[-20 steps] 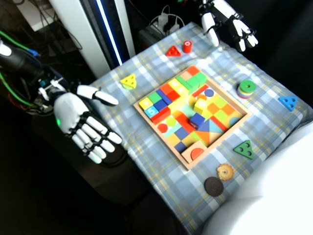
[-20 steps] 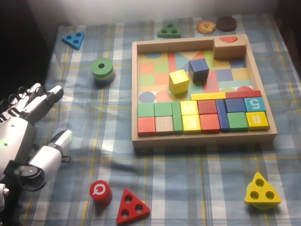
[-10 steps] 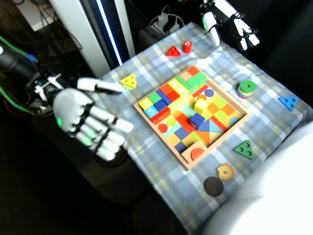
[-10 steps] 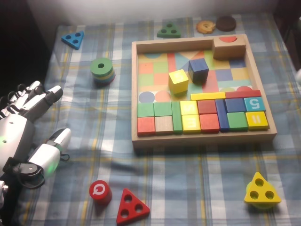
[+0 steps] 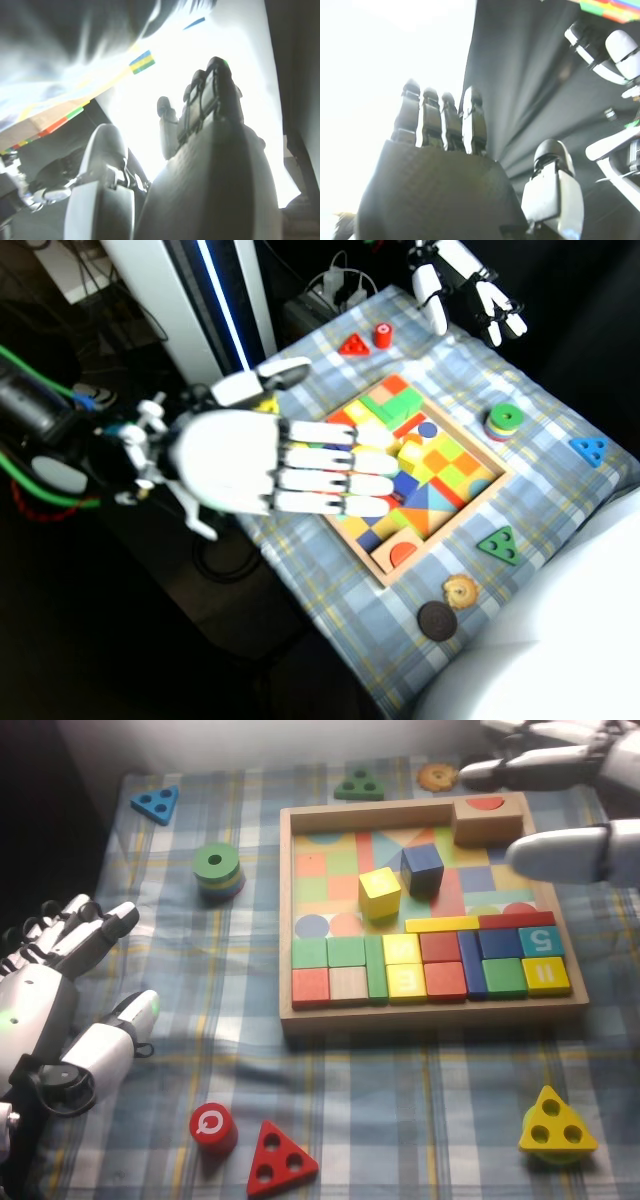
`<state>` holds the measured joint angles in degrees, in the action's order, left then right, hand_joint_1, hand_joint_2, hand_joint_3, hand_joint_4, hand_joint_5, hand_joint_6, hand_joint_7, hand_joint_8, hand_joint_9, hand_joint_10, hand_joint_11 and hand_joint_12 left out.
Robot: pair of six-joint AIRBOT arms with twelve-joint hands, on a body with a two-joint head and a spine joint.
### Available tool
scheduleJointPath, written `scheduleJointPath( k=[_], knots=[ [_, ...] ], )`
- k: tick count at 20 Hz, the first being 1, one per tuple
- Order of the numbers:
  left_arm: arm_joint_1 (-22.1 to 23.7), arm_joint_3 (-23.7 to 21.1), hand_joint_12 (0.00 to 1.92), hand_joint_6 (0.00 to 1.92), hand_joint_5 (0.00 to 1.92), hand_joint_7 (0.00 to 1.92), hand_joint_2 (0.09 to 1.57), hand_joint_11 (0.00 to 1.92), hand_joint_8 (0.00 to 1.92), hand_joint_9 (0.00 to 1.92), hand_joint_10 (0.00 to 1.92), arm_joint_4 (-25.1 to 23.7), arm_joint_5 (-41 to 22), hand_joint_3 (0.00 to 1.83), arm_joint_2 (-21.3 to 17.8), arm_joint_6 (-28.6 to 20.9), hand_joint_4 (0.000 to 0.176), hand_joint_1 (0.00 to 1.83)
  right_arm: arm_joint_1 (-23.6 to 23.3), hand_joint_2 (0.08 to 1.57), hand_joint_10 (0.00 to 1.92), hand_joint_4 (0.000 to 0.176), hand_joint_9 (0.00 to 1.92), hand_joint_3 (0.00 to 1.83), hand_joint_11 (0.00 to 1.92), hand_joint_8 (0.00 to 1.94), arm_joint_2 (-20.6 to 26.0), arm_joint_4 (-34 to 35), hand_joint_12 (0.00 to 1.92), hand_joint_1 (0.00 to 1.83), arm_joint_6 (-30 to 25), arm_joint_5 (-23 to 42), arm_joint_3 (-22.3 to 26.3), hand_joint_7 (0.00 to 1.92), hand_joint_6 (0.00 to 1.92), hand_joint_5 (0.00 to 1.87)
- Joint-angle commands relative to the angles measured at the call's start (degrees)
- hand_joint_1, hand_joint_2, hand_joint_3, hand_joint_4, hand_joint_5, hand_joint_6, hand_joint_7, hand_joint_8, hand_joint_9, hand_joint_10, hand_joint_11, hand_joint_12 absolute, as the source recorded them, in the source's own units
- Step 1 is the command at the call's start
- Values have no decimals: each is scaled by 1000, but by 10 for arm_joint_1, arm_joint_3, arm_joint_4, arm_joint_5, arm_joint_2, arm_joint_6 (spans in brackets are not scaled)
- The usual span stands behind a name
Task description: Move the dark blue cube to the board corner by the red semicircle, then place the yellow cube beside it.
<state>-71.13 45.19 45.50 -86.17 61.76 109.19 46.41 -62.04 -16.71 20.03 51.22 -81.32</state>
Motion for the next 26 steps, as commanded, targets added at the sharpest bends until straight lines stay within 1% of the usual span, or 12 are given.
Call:
scheduleJointPath(
  k=[1, 3, 4, 5, 8, 11, 12, 14, 19, 21, 23, 26],
  knots=[
    [4, 2, 0, 4, 332, 61, 1403, 0, 3, 57, 4, -29, -60, 0, 2, -3, 62, 645, -14, 969, 0, 0, 0, 0, 0, 0, -8, -2, 0, 0, -15, 23, -6, 5, 9, 463],
    [4, 3, 0, 4, 339, 70, 1396, 0, 3, 58, 2, -31, -59, 0, 1, -3, 56, 706, -43, 929, 0, 0, 0, 0, 0, 0, -36, -63, 0, 0, -61, -10, -40, 0, 8, 467],
    [4, 3, 0, 3, 342, 74, 1403, 0, 3, 57, 1, -31, -59, 0, 1, -3, 56, 676, -49, 940, 0, 42, 0, 0, 0, 0, -47, -79, 0, 0, -77, -18, -53, 0, 1, 422],
    [4, 3, 0, 5, 347, 78, 1403, 0, 4, 59, 2, -31, -59, 1, 1, -3, 56, 669, -51, 935, 0, 53, 0, 0, 0, 0, -62, -89, 0, 0, -90, -25, -70, 0, 1, 416],
    [4, 4, 0, 6, 359, 92, 1394, 0, 6, 79, 8, -32, -60, 0, 1, -3, 50, 691, -51, 922, 0, 56, 0, 0, 0, 0, -73, -92, 0, 0, -94, -30, -78, 0, 0, 391],
    [4, 3, 0, 1, 350, 86, 1403, 0, 1, 61, 3, -32, -61, 2, 1, -3, 62, 665, -51, 934, 0, 8, 0, 0, 0, 0, -73, -104, 0, 0, -95, -38, -77, 0, 2, 344],
    [4, 3, 0, 0, 338, 72, 1407, 0, 0, 60, 2, -32, -60, 3, 1, -3, 64, 656, -51, 927, 0, 32, 0, 0, 0, 0, -73, -107, 0, 0, -95, -43, -77, 0, 0, 317],
    [4, 3, 0, 1, 342, 80, 1404, 0, 3, 61, 2, -32, -60, 1, 1, -3, 59, 677, -51, 916, 0, 1, 0, 0, 0, 0, -74, -115, 0, 0, -96, -53, -77, 0, 10, 299],
    [4, 3, 0, 4, 353, 88, 1402, 0, 3, 81, 7, -32, -61, 0, 0, -3, 50, 685, -47, 1018, 0, 0, 0, 26, 0, 0, -75, -120, 0, 0, -97, -62, -76, 0, 15, 345],
    [4, 3, 0, 0, 341, 73, 1403, 0, 0, 72, 2, -32, -61, 1, 0, -3, 69, 648, -46, 1006, 0, 0, 0, 19, 0, 0, -74, -127, 0, 0, -101, -68, -76, 0, 2, 319],
    [4, 3, 0, 6, 366, 94, 1392, 0, 5, 80, 4, -32, -61, 0, 0, -3, 48, 692, -44, 990, 0, 0, 0, 10, 0, 0, -74, -134, 0, 0, -106, -72, -76, 0, 4, 325],
    [4, 3, 0, 1, 356, 83, 1395, 0, 0, 74, 0, -32, -61, 0, 0, -3, 69, 670, -43, 1000, 0, 0, 0, 13, 0, 0, -72, -147, 0, 0, -115, -81, -73, 0, 9, 340]
  ],
)
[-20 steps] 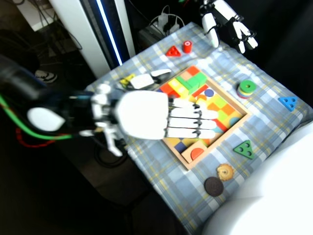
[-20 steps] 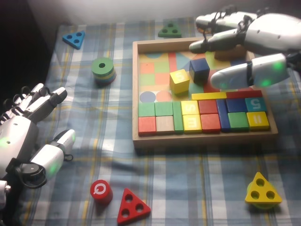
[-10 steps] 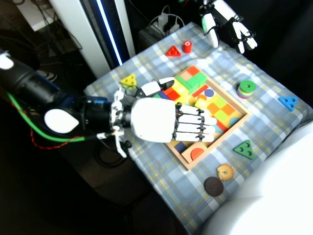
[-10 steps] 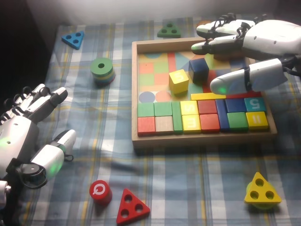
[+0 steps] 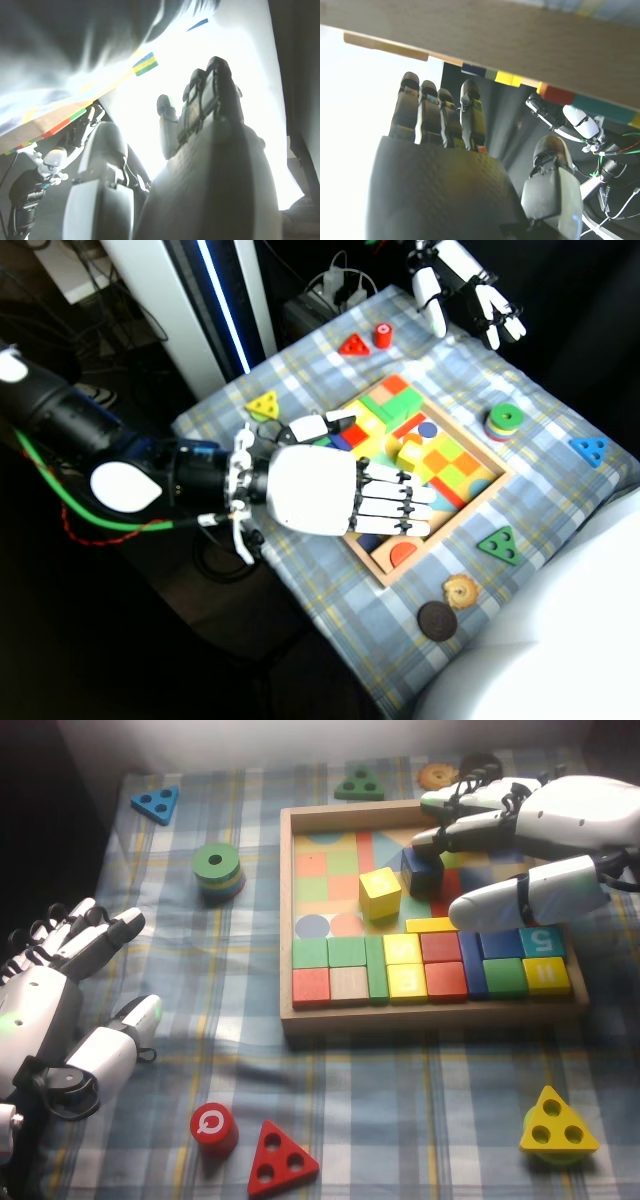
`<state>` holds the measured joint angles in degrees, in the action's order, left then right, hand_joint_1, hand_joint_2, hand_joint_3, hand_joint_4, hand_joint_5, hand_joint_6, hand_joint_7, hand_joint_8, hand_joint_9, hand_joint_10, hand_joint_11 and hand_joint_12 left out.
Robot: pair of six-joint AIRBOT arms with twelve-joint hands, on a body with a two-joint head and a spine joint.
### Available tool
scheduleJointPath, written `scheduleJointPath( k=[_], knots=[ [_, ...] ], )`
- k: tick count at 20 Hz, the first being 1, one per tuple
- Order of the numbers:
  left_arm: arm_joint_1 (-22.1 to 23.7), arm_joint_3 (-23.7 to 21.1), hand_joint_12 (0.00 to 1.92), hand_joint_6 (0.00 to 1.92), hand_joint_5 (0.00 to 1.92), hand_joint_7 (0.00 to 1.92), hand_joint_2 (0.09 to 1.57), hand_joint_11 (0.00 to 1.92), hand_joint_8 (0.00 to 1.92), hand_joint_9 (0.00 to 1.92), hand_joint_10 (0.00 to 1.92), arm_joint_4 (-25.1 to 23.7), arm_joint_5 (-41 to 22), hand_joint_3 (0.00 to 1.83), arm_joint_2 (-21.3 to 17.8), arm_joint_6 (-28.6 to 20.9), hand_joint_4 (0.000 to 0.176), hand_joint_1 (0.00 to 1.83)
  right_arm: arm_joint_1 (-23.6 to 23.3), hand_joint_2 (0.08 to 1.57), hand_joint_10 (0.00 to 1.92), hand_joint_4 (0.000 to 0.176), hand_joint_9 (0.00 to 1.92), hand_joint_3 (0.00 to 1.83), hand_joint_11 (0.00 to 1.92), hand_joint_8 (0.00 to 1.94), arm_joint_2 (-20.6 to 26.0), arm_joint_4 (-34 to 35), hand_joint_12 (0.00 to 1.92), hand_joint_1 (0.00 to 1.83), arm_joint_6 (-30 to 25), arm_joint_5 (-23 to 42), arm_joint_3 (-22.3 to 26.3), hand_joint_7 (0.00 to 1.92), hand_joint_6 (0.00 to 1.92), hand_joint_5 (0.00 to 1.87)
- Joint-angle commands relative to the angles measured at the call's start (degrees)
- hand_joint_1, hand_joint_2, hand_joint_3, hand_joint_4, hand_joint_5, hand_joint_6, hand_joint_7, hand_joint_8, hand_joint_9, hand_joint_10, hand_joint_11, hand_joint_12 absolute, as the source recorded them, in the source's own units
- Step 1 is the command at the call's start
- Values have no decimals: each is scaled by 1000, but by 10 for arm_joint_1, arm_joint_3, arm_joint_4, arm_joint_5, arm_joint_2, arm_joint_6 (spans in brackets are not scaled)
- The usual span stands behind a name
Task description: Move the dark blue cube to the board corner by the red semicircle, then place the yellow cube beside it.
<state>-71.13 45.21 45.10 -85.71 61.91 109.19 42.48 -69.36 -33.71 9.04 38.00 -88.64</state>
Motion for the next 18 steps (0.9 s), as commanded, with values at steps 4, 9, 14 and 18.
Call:
scheduleJointPath(
  k=[4, 9, 14, 18],
  knots=[
    [4, 2, 0, 0, 345, 68, 1404, 0, 0, 59, 0, -28, -65, 2, -2, -3, 68, 639, -4, 962, 0, 0, 0, 0, 0, 0, 15, -1, 0, 0, -7, 29, 11, 0, 9, 419],
    [4, 1, 0, 7, 368, 82, 1394, 0, 4, 59, 4, -27, -64, 0, -2, -3, 51, 685, -3, 939, 0, 1, 0, 0, 0, 3, 43, -13, 0, 0, -7, 5, 22, 10, 0, 455],
    [3, 0, 0, 4, 374, 84, 1391, 0, 3, 65, 4, -26, -64, 0, -3, -3, 56, 675, 2, 959, 0, 66, 0, 4, 0, 0, 67, -12, 0, 0, -2, -21, 22, 0, 15, 412],
    [3, -1, 0, 1, 371, 66, 1404, 0, 0, 57, 0, -26, -64, 4, -3, -3, 60, 616, 5, 983, 0, 77, 0, 14, 0, 0, 78, 21, 0, 0, 28, -30, 21, 0, 0, 445]
  ],
)
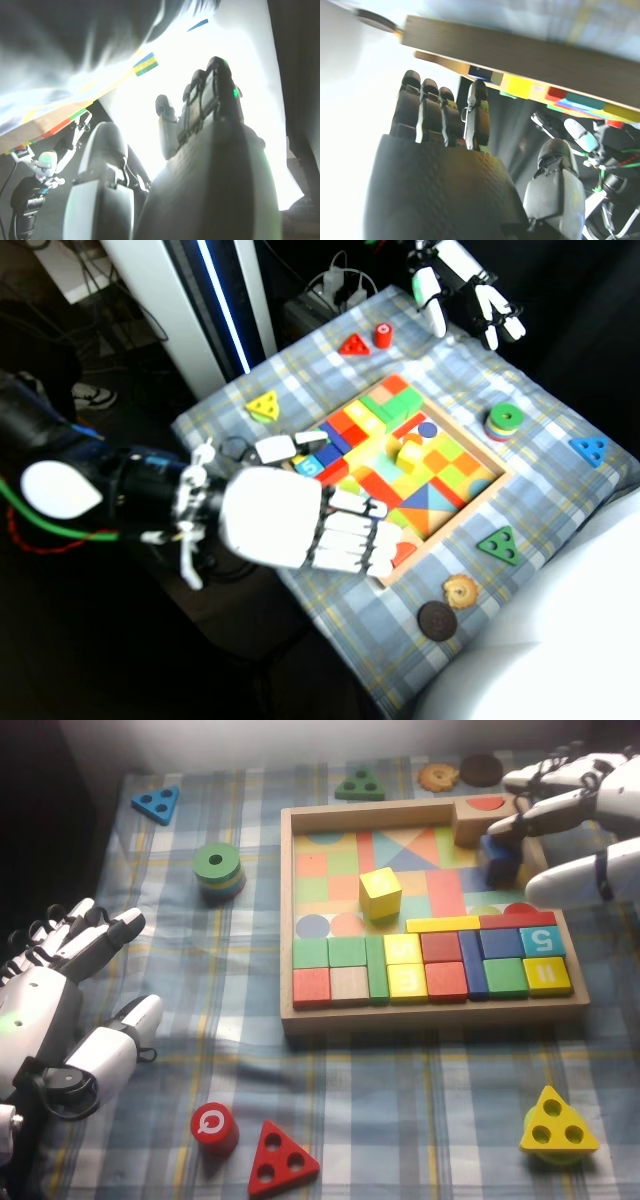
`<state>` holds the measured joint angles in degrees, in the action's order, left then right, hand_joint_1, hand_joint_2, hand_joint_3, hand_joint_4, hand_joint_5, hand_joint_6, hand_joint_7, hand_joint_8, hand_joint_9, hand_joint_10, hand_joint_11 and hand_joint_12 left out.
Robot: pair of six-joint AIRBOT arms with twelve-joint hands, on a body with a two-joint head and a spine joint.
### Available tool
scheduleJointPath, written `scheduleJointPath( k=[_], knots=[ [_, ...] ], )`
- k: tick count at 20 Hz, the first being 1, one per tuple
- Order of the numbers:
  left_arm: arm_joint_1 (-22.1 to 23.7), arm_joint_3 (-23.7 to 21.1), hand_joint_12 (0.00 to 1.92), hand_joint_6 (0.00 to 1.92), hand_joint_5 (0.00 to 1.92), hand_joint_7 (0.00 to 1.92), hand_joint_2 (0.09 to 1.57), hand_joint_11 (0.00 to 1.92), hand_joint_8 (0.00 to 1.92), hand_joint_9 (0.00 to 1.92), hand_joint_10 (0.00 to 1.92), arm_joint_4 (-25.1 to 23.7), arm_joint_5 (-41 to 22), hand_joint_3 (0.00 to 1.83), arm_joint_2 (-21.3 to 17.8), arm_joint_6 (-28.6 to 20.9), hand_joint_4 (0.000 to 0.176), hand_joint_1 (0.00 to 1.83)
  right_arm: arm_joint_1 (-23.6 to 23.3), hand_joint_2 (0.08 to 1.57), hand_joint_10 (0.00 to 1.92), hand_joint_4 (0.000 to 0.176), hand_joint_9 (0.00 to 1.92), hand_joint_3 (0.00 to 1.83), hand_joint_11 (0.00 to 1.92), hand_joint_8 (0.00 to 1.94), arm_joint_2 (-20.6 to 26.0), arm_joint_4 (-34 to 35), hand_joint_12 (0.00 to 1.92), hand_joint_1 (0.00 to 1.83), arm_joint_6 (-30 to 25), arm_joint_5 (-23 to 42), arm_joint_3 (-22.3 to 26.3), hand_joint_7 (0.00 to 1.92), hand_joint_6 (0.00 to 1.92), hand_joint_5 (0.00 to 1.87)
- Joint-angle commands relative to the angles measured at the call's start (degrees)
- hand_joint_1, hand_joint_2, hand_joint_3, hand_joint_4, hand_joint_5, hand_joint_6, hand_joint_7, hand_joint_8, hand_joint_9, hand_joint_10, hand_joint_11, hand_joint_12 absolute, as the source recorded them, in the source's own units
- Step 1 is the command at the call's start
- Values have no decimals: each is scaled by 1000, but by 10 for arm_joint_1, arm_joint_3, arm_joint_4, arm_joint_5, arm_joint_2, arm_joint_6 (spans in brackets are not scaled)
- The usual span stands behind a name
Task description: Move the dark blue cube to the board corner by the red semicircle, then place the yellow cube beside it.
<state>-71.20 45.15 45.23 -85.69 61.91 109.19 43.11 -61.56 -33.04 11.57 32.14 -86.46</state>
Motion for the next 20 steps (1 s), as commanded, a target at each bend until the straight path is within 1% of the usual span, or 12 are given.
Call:
scheduleJointPath(
  k=[1, 2, 5, 6, 8, 9, 11, 13, 14, 16, 19, 20],
  knots=[
    [4, 0, 0, 2, 373, 59, 1405, 0, 0, 48, 0, -27, -64, 4, -3, -3, 58, 608, 1, 998, 0, 67, 0, 20, 0, 0, 1, 23, 0, 0, 10, 28, -2, 0, 0, 433],
    [4, 0, 0, 4, 379, 54, 1404, 0, 0, 42, 0, -27, -64, 3, -3, -3, 58, 608, 2, 1012, 0, 75, 0, 25, 0, 0, 1, 28, 0, 0, 15, 27, -3, 0, 0, 411],
    [4, 0, 0, 1, 375, 44, 1400, 0, 2, 41, 3, -27, -63, 0, -3, -3, 71, 645, 2, 1003, 0, 62, 0, 18, 0, 0, 1, 35, 0, 0, 24, 20, -11, 0, 9, 428],
    [4, 0, 0, 2, 378, 44, 1408, 0, 1, 45, 4, -27, -62, 3, -3, -3, 63, 628, 2, 998, 0, 72, 0, 14, 0, 0, 1, 41, 0, 0, 27, 19, -15, 0, 2, 413],
    [4, 0, 0, 0, 376, 56, 1399, 0, 4, 46, 3, -27, -62, 0, -3, -3, 66, 641, 2, 1015, 0, 73, 0, 21, 0, 0, 1, 56, 0, 0, 41, 19, -21, 0, 8, 429],
    [4, 0, 0, 1, 377, 61, 1392, 0, 4, 47, 3, -27, -62, 0, -3, -3, 67, 660, 2, 1036, 0, 53, 0, 30, 0, 0, 1, 61, 0, 0, 48, 19, -23, 0, 1, 415],
    [4, 0, 0, 5, 378, 69, 1393, 0, 4, 57, 5, -26, -62, 0, -3, -3, 68, 669, 0, 1031, 0, 26, 0, 25, 0, 0, 1, 76, 0, 0, 59, 19, -26, 0, 8, 429],
    [4, 0, 0, 4, 378, 68, 1389, 0, 3, 53, 2, -26, -62, 0, -3, -3, 68, 674, -2, 1043, 0, 29, 0, 30, 0, 0, 1, 85, 0, 0, 66, 20, -26, 0, 11, 439],
    [3, 0, 0, 4, 382, 62, 1391, 0, 0, 45, 0, -26, -62, 0, -3, -3, 61, 661, -3, 1101, 0, 0, 0, 55, 0, 0, 1, 88, 0, 0, 68, 24, -26, 0, 15, 453],
    [2, 0, 0, 1, 376, 51, 1398, 0, 2, 42, 3, -26, -62, 1, -3, -3, 67, 632, -9, 1116, 0, 0, 0, 57, 0, 0, 1, 94, 0, 0, 68, 35, -20, 0, 18, 475],
    [1, 0, 0, 0, 380, 54, 1390, 0, 1, 45, 2, -26, -62, 0, -3, -3, 62, 657, -18, 1126, 0, 0, 0, 57, 0, 0, 11, 112, 0, 0, 73, 66, 3, 0, 0, 427],
    [1, 0, 0, 0, 379, 61, 1392, 0, 4, 49, 4, -26, -61, 0, -3, -3, 57, 658, -19, 1169, 0, 0, 0, 74, 0, 0, 20, 119, 0, 0, 82, 79, 16, 0, 5, 440]
  ],
)
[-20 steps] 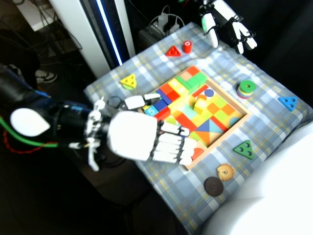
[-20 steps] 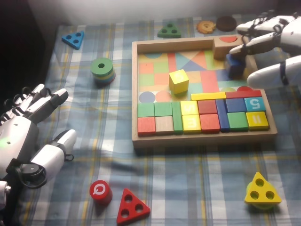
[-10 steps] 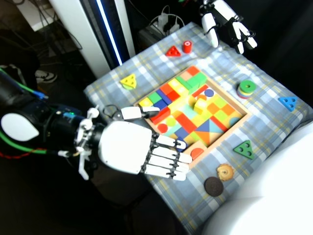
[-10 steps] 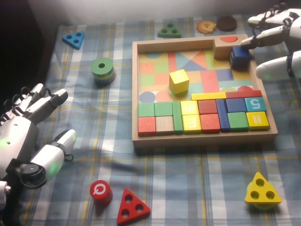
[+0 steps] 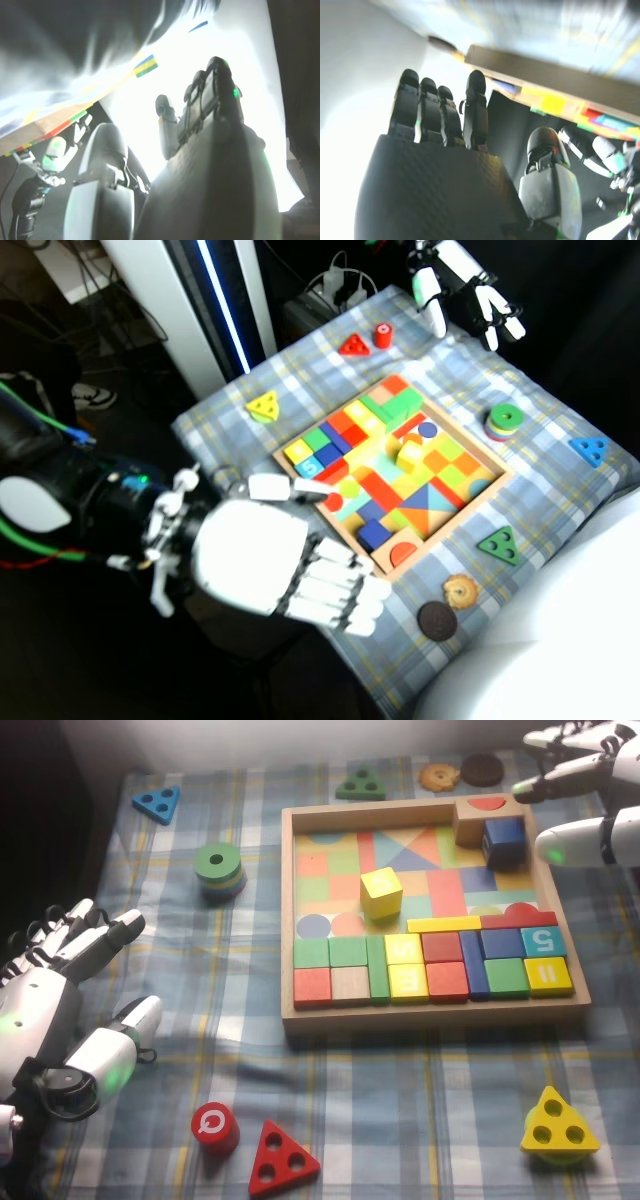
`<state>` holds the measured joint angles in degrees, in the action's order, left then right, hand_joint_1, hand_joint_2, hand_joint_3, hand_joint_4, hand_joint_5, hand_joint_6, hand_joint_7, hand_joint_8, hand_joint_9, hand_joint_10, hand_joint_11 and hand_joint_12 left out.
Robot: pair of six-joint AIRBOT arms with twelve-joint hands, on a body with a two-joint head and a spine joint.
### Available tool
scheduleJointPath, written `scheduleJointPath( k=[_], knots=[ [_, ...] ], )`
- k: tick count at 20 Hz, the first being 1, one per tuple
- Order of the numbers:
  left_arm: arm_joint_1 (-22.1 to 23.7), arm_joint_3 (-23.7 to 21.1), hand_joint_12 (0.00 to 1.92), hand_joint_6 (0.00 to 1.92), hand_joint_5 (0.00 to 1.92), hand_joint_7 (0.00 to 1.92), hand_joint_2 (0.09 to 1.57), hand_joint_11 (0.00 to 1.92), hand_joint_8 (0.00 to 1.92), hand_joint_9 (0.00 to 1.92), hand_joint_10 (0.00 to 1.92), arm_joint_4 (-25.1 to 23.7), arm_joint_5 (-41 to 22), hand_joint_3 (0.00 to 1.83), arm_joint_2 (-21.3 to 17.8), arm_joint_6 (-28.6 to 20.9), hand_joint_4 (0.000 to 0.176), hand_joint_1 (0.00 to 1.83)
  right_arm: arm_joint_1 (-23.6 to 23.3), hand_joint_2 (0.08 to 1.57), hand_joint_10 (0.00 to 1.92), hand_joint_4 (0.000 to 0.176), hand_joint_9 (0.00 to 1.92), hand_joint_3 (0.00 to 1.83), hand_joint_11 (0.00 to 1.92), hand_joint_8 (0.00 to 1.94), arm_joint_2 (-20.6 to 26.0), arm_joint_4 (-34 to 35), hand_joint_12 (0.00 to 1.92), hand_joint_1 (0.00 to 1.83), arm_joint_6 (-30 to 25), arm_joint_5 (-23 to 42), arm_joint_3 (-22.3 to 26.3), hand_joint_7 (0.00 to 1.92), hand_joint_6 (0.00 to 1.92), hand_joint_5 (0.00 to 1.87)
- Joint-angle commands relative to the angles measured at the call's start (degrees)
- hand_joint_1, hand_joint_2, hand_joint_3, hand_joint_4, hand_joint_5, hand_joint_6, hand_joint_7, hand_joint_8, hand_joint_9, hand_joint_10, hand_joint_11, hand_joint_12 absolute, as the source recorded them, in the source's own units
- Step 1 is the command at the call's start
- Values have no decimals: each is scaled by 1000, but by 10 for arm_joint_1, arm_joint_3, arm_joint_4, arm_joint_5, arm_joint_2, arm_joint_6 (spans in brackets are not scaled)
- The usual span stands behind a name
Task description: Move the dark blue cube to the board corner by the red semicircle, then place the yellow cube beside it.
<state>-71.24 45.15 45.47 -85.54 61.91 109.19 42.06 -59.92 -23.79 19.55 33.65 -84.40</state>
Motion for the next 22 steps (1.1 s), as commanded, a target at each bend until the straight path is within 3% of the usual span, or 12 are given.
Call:
scheduleJointPath(
  k=[1, 3, 5, 6, 7, 9, 14, 15, 17, 19, 20, 22],
  knots=[
    [2, 0, 0, 0, 372, 59, 1392, 0, 3, 51, 5, -28, -63, 0, -3, -3, 64, 659, -11, 1132, 0, 0, 0, 55, 0, 0, 10, 29, 0, 0, 5, 77, 8, 0, 0, 354],
    [2, 0, 0, 0, 366, 54, 1395, 0, 1, 45, 1, -28, -62, 1, -3, -3, 66, 626, -13, 1088, 0, 0, 0, 27, 0, 12, 15, 30, 0, 0, 5, 97, 27, 117, 0, 303],
    [2, 0, 0, 0, 359, 49, 1397, 0, 0, 40, 0, -28, -62, 2, -3, -3, 69, 619, -14, 1053, 0, 0, 0, 4, 0, 0, 16, 8, 0, 0, 5, 107, 45, 59, 19, 462],
    [2, 1, 0, 0, 354, 44, 1403, 0, 0, 42, 1, -28, -61, 3, -2, -3, 70, 600, -17, 1048, 0, 0, 0, 2, 0, 42, 14, -16, 0, 0, -4, 108, 53, 160, 0, 287],
    [2, 1, 0, 0, 354, 44, 1403, 0, 0, 42, 1, -29, -61, 3, -2, -3, 70, 600, -19, 1048, 0, 0, 0, 2, 0, 42, 9, -31, 0, 0, -15, 110, 55, 160, 0, 287],
    [3, 1, 0, 2, 355, 49, 1401, 0, 4, 44, 2, -29, -61, 1, -2, -3, 73, 609, -25, 1006, 0, 0, 0, 0, 0, 3, -12, -56, 0, 0, -37, 116, 52, 21, 18, 311],
    [4, 2, 0, 3, 368, 56, 1387, 0, 2, 42, 0, -30, -60, 0, -2, -3, 62, 677, -32, 964, 0, 2, 0, 0, 0, 0, -71, -103, 0, 0, -76, 118, 19, 0, 4, 366],
    [5, 2, 0, 6, 382, 63, 1389, 0, 3, 54, 4, -30, -58, 0, -1, -3, 51, 659, -32, 978, 0, 14, 0, 0, 0, 0, -82, -106, 0, 0, -78, 117, 13, 0, 4, 367],
    [5, 2, 0, 4, 384, 66, 1401, 0, 3, 62, 5, -31, -57, 3, -1, -3, 46, 621, -32, 992, 0, 60, 0, 0, 0, 0, -94, -112, 0, 0, -87, 118, 4, 2, 2, 366],
    [5, 2, 0, 2, 383, 66, 1403, 0, 2, 59, 4, -31, -57, 3, -1, -4, 46, 621, -34, 983, 0, 68, 0, 0, 0, 0, -102, -118, 0, 0, -88, 117, 1, 0, 13, 394],
    [5, 2, 0, 0, 382, 63, 1398, 0, 0, 63, 4, -31, -57, 0, -1, -4, 58, 649, -34, 964, 0, 28, 0, 0, 0, 0, -105, -121, 0, 0, -89, 117, -1, 0, 1, 302],
    [5, 2, 0, 3, 387, 66, 1396, 0, 2, 66, 5, -31, -58, 0, -1, -4, 56, 649, -34, 961, 0, 31, 0, 0, 0, 0, -107, -131, 0, 0, -90, 107, -4, 0, 0, 274]
  ],
)
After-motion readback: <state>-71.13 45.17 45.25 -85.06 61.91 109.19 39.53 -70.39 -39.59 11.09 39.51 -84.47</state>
